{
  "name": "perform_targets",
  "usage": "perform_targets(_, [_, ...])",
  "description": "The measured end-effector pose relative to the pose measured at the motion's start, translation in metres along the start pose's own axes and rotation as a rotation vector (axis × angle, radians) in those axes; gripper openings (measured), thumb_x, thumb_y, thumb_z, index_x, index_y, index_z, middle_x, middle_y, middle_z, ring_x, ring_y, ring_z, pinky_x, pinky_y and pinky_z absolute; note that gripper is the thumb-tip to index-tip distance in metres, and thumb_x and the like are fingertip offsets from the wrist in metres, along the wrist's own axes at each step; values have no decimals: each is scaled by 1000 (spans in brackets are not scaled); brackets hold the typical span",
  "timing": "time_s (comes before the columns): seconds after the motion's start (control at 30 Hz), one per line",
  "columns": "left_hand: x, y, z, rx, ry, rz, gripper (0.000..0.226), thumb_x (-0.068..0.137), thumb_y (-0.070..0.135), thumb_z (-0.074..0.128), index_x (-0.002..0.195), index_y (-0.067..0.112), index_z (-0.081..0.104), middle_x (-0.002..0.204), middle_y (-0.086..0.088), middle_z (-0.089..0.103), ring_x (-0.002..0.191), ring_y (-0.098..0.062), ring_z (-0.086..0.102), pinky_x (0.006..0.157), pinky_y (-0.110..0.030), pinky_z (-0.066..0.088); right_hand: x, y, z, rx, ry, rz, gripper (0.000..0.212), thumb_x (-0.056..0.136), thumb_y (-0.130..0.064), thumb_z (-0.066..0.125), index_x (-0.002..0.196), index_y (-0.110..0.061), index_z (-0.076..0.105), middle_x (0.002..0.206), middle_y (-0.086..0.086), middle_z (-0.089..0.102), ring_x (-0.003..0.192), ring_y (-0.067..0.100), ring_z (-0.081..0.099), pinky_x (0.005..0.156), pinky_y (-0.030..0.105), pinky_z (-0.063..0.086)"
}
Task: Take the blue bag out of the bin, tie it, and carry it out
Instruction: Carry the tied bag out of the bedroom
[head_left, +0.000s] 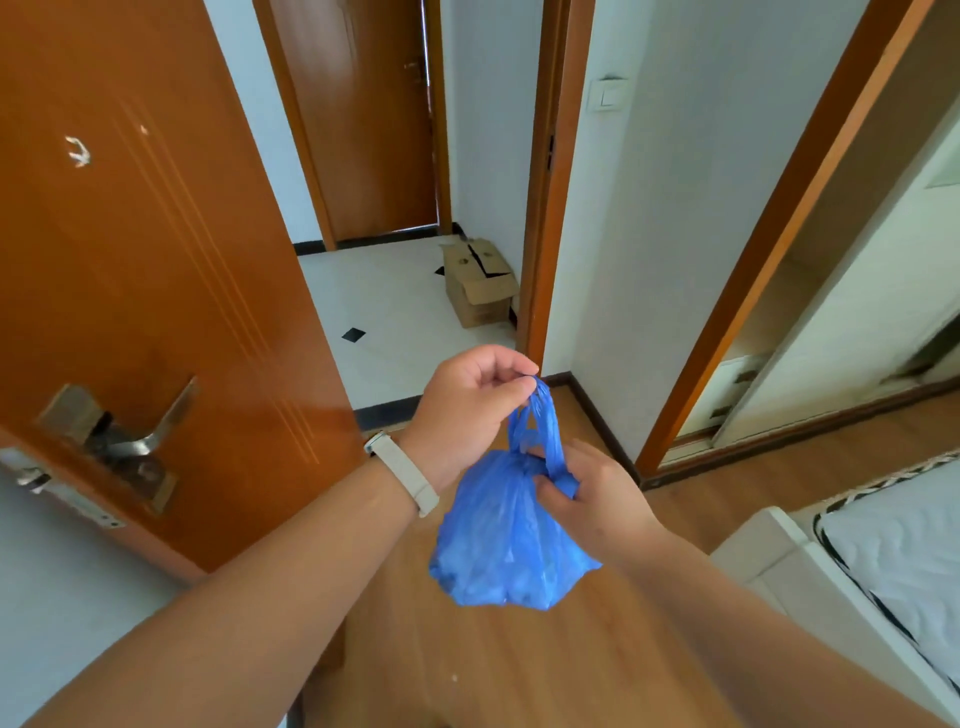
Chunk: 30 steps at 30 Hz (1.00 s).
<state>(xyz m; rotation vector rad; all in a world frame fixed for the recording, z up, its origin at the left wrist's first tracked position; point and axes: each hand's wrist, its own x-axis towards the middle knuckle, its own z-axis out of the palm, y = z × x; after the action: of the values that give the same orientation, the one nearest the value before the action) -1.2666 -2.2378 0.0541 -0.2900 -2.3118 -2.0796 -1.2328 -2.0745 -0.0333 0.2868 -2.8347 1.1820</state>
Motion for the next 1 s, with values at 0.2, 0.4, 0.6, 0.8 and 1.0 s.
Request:
perform_targets(0.2, [66, -13, -42, -46, -7, 25, 19, 84, 0, 61, 84, 18, 68, 77, 0, 67, 72, -7, 64, 73, -21, 52, 74, -15, 28, -26, 38, 41, 19, 84, -29, 57, 99, -19, 64, 91, 0, 63, 81, 17, 60, 72, 38, 52])
perform_targets(0.4, [140, -39, -62, -48, -19, 32, 21, 82, 3, 63, 81, 22, 69, 73, 5, 68, 74, -12, 65, 75, -26, 52, 146, -3, 42, -31, 41, 56, 21, 83, -36, 51, 98, -25, 63, 86, -3, 60, 80, 14, 58, 72, 38, 52])
perform_targets(0.6, [230, -67, -65, -1, -91, 8, 22, 83, 4, 62, 80, 25, 69, 71, 6, 67, 73, -11, 63, 75, -26, 53, 224, 27, 48, 12, 42, 79, 23, 85, -33, 53, 106, -33, 63, 96, -6, 62, 87, 11, 60, 77, 33, 53])
perform_targets(0.8, [343, -90, -59, -8, -99, -52, 19, 83, 0, 62, 81, 18, 68, 72, 2, 67, 70, -9, 63, 73, -23, 52, 329, 61, 38, -11, 31, 105, 24, 85, -28, 56, 107, -28, 65, 97, -6, 62, 88, 13, 59, 79, 35, 53])
perform_targets(1.0, [453, -89, -37, -37, -147, -42, 18, 84, -2, 61, 83, 15, 68, 70, 3, 65, 67, -9, 62, 70, -22, 51, 429, 91, 14, -13, 90, 160, 24, 82, -33, 53, 100, -24, 66, 93, -5, 61, 83, 14, 59, 74, 35, 53])
